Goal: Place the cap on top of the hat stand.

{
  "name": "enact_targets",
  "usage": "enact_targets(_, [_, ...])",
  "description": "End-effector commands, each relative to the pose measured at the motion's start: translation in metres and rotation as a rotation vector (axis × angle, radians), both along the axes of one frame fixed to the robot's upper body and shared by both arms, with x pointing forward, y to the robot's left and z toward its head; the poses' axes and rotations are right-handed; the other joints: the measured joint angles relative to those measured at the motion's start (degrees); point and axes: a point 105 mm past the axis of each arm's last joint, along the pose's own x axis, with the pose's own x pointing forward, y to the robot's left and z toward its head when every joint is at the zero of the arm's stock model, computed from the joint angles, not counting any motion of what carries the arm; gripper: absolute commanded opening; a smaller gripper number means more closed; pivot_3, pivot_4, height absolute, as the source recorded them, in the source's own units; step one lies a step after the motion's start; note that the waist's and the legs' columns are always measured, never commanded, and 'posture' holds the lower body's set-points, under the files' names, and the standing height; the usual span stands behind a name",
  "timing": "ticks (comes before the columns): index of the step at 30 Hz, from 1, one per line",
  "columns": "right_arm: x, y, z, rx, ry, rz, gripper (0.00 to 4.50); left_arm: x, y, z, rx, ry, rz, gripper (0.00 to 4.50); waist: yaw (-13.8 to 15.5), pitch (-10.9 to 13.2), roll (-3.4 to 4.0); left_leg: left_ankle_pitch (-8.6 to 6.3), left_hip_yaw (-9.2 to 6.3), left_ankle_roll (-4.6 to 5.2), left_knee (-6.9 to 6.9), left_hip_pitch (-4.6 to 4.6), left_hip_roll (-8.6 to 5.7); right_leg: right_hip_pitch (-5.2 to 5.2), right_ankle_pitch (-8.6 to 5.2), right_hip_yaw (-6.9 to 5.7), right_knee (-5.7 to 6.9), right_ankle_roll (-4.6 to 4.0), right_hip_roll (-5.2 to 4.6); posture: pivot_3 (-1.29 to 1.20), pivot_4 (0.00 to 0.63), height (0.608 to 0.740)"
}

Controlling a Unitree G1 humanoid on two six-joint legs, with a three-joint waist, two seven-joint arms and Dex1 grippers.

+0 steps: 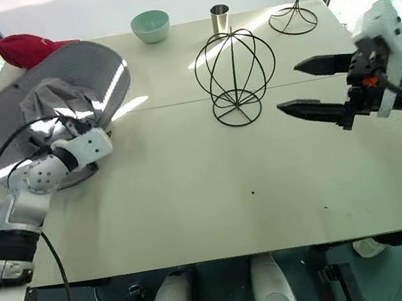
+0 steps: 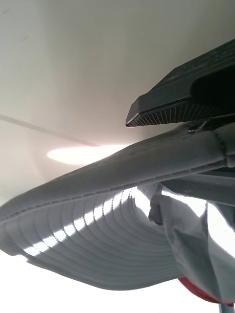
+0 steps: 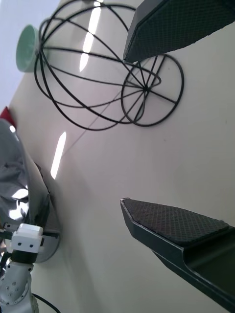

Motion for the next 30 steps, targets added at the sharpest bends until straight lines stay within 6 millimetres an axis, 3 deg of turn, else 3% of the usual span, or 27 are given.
enact_targets(1, [-0.005,-0.012,0.019,0.045,-0.077,-0.047,4.50,0.005,-0.028,0.072,-0.098,-0.139,-0.079,0.25,0.0,0.0,-0.02,0.00,0.00,0.00,0.01,0.00,0.00,0.01,0.01,0.00,-0.02,0.02,0.00,0.00,0.150,0.740])
enact_targets(6, [-0.006,-0.020,0.015,0.032,-0.087,-0.093,4.50,0.009,-0.060,0.113,-0.134,-0.209,-0.168,0.25,-0.6,0.0,-0.01,-0.04,0.01,0.07,0.01,0.03,0.00,0.05,0.01,0.00,-0.07,0.04,0.00,0.00,0.150,0.740])
enact_targets(8, [-0.008,-0.025,0.017,0.045,-0.099,-0.121,4.50,0.006,-0.083,0.137,-0.134,-0.270,-0.239,0.25,-0.8,0.0,0.02,-0.09,0.07,0.16,0.00,0.11,0.00,0.05,0.01,0.05,-0.07,0.04,0.00,0.00,0.150,0.740])
enact_targets(13, [-0.013,-0.034,0.018,0.062,-0.115,-0.171,4.50,-0.013,-0.124,0.172,-0.086,-0.404,-0.395,0.25,-0.5,0.0,-0.01,-0.09,0.06,0.17,0.01,0.06,0.00,0.05,0.01,0.05,-0.09,0.04,0.01,0.00,0.150,0.740])
enact_targets(18, [-0.020,-0.047,0.021,0.089,-0.127,-0.225,4.50,-0.038,-0.168,0.194,-0.034,-0.539,-0.561,0.25,-0.3,0.0,-0.03,-0.09,0.06,0.17,0.01,0.05,-0.01,0.05,0.01,0.05,-0.11,0.04,0.01,0.00,0.150,0.740])
enact_targets(23, [-0.026,-0.062,0.020,0.091,-0.131,-0.292,4.50,-0.066,-0.210,0.185,0.170,-0.689,-0.758,0.25,-0.2,0.0,-0.04,-0.09,0.06,0.17,0.01,0.11,-0.02,0.17,0.00,0.06,-0.19,0.06,0.00,0.00,0.150,0.740])
enact_targets(30, [-0.038,-0.073,0.013,0.097,-0.121,-0.351,4.50,-0.071,-0.200,0.136,0.411,-0.710,-0.867,0.25,-0.7,0.0,0.01,-0.12,0.07,0.21,-0.05,0.28,-0.02,0.27,-0.01,0.10,-0.20,0.07,0.03,0.00,0.150,0.740])
